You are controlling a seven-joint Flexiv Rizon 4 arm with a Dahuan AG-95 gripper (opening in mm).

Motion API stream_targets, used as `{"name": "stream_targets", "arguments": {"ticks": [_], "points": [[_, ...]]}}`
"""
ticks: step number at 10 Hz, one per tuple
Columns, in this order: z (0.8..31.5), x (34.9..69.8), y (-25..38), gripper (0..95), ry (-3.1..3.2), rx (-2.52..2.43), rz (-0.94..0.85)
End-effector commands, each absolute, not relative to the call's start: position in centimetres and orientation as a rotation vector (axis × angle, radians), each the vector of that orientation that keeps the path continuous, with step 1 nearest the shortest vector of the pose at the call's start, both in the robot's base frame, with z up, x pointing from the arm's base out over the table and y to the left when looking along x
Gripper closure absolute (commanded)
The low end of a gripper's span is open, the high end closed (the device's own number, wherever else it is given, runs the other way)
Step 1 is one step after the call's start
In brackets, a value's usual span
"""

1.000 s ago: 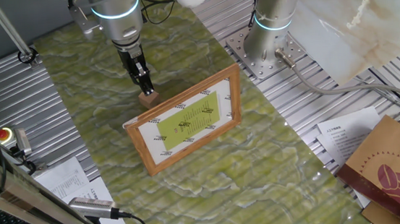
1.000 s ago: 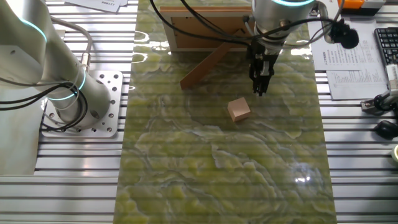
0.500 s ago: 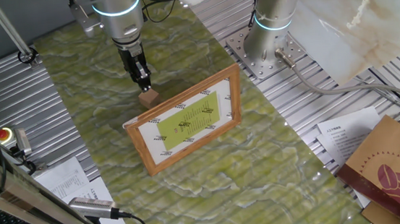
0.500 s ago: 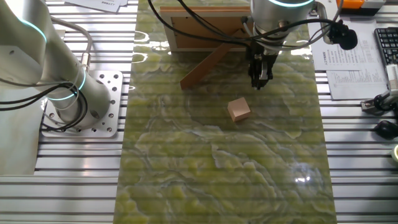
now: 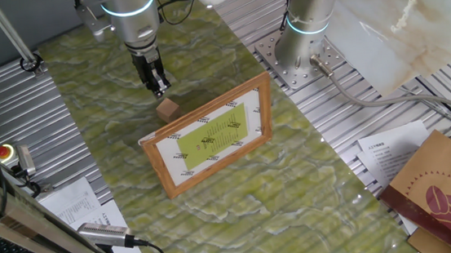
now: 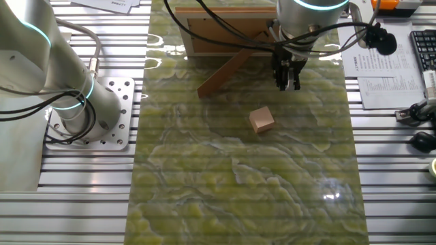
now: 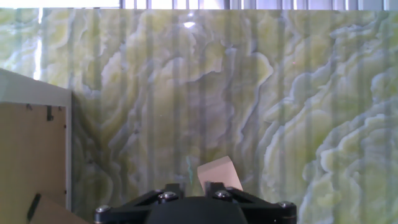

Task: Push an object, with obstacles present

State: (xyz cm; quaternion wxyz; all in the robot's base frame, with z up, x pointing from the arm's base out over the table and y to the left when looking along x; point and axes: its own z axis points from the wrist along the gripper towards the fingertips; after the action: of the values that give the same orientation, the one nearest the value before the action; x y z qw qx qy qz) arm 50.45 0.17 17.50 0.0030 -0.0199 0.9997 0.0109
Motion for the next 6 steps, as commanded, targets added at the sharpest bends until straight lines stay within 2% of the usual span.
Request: {"name": "stream_targets", "arguments": {"ticks": [1, 6], "points": [[17.46, 50.56, 0.24, 95.0, 3.125, -0.052, 0.039], [17.58, 50.68, 0.31, 95.0, 3.129, -0.034, 0.041]]}}
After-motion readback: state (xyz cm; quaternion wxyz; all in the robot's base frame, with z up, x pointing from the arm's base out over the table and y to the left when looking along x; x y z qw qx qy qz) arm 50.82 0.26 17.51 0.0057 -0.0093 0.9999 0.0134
